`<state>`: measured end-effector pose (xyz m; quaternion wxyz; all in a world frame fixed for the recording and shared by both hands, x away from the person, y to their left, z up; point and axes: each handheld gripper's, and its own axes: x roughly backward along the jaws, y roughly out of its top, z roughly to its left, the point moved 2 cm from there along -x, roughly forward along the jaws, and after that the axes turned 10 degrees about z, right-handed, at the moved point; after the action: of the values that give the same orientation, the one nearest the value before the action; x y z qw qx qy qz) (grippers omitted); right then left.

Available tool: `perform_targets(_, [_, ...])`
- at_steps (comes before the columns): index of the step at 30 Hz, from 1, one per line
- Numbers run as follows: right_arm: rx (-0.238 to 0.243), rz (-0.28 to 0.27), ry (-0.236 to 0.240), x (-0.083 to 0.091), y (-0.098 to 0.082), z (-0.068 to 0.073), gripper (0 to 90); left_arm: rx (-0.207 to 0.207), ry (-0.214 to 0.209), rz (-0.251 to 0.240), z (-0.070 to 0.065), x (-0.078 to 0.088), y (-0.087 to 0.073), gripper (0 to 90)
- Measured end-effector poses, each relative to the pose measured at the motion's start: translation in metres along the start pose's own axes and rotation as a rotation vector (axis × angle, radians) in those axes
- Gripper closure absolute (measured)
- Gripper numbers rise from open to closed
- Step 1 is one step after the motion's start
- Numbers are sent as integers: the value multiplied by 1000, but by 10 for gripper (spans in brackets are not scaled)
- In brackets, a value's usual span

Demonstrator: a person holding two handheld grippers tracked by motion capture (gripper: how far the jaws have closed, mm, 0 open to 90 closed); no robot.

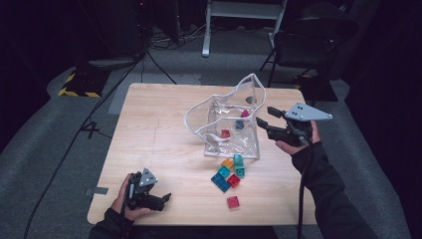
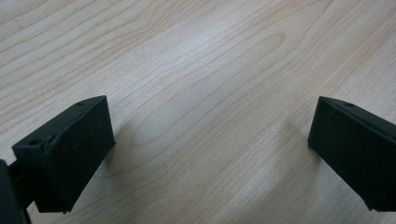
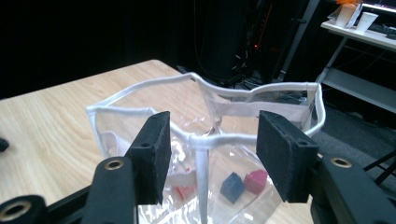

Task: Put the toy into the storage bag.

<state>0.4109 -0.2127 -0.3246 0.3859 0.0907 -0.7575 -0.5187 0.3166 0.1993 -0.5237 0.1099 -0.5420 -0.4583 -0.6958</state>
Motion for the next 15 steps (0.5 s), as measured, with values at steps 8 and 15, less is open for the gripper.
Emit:
perform_targets(8, [6,11,16,10,-18,5,457,0,0,0,0,0,0,6])
perform_targets(15, [11,26,36,12,-36,13,456,0,0,0,0,0,0,5])
